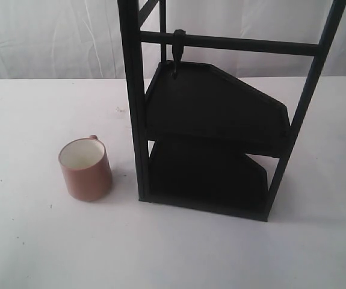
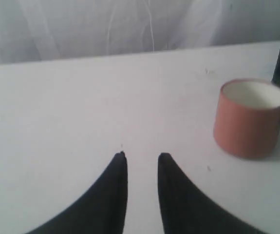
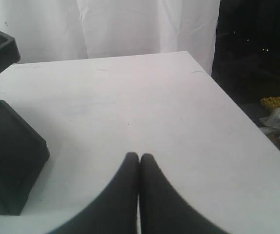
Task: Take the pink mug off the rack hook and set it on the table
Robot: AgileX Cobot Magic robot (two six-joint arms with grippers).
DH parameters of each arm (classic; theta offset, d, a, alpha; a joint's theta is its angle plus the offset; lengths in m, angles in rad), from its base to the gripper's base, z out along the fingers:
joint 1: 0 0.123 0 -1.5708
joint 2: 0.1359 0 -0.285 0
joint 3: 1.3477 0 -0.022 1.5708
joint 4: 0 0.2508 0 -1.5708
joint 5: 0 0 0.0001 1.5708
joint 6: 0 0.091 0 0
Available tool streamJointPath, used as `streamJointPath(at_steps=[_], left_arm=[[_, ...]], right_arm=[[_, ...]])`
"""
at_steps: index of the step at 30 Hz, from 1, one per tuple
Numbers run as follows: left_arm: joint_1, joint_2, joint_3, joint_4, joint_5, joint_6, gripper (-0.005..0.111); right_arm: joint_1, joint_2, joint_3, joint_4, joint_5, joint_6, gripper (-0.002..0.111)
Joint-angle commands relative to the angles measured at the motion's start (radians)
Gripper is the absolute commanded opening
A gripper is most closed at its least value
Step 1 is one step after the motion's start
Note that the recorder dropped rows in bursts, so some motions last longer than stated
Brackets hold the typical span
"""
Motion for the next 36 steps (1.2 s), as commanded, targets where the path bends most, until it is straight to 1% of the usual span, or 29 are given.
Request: streamJointPath(at_steps=[1, 3, 12, 15, 17, 18, 19, 20, 21, 22, 23, 24, 28, 30, 32, 34, 36], left_arm=[[0.001, -0.006, 0.007, 0.009, 0.158, -0.011, 0.033], [0.001, -0.006, 0.007, 0.009, 0.186, -0.011, 0.034], [0.001, -0.006, 0.007, 0.009, 0.188, -0.011, 0.034], [0.001, -0.006, 0.007, -0.028, 0.179, -0.010, 0.034], [0.004, -0.006, 0.007, -0.354, 0.145, -0.007, 0.034], [0.010, -0.006, 0.007, -0.423, 0.137, -0.007, 0.034], [0.024, -0.006, 0.007, -0.451, 0.119, -0.018, 0.034], [0.033, -0.006, 0.007, -0.425, 0.114, -0.018, 0.034], [0.045, -0.006, 0.007, -0.350, 0.116, -0.014, 0.034], [0.052, -0.006, 0.007, -0.308, 0.116, -0.009, 0.034], [0.053, -0.006, 0.007, -0.240, 0.114, -0.007, 0.034], [0.053, -0.006, 0.007, -0.217, 0.102, -0.007, 0.034], [0.053, -0.006, 0.007, -0.203, 0.051, -0.002, 0.034], [0.053, -0.006, 0.007, -0.184, 0.036, 0.026, 0.033], [0.053, -0.006, 0.007, -0.166, 0.054, 0.061, 0.032], [0.051, -0.006, 0.007, -0.166, 0.067, 0.132, 0.026], [0.051, -0.006, 0.007, -0.182, 0.069, 0.137, 0.016]], right_arm=[[0.003, -0.003, 0.001, 0.002, -0.010, 0.003, 0.000], [0.003, -0.003, 0.001, 0.002, -0.010, 0.003, 0.000], [0.003, -0.003, 0.001, 0.002, -0.010, 0.003, 0.000], [0.003, -0.003, 0.001, 0.002, -0.008, 0.003, 0.000], [0.003, -0.003, 0.001, 0.002, -0.008, 0.003, 0.000], [0.003, -0.003, 0.001, 0.002, -0.008, 0.003, 0.000], [0.003, -0.003, 0.001, 0.002, -0.008, 0.003, 0.000], [0.003, -0.003, 0.001, 0.002, -0.008, 0.003, 0.000], [0.003, -0.003, 0.001, 0.002, -0.008, 0.003, 0.000], [0.003, -0.003, 0.001, 0.002, -0.008, 0.003, 0.000], [0.003, -0.003, 0.001, 0.002, -0.008, 0.003, 0.000], [0.003, -0.003, 0.001, 0.002, -0.008, 0.003, 0.000], [0.003, -0.003, 0.001, 0.002, -0.008, 0.003, 0.000], [0.003, -0.003, 0.001, 0.002, -0.008, 0.003, 0.000], [0.003, -0.003, 0.001, 0.002, -0.008, 0.003, 0.000], [0.003, -0.003, 0.001, 0.002, -0.008, 0.003, 0.000], [0.003, -0.003, 0.001, 0.002, -0.008, 0.003, 0.000]])
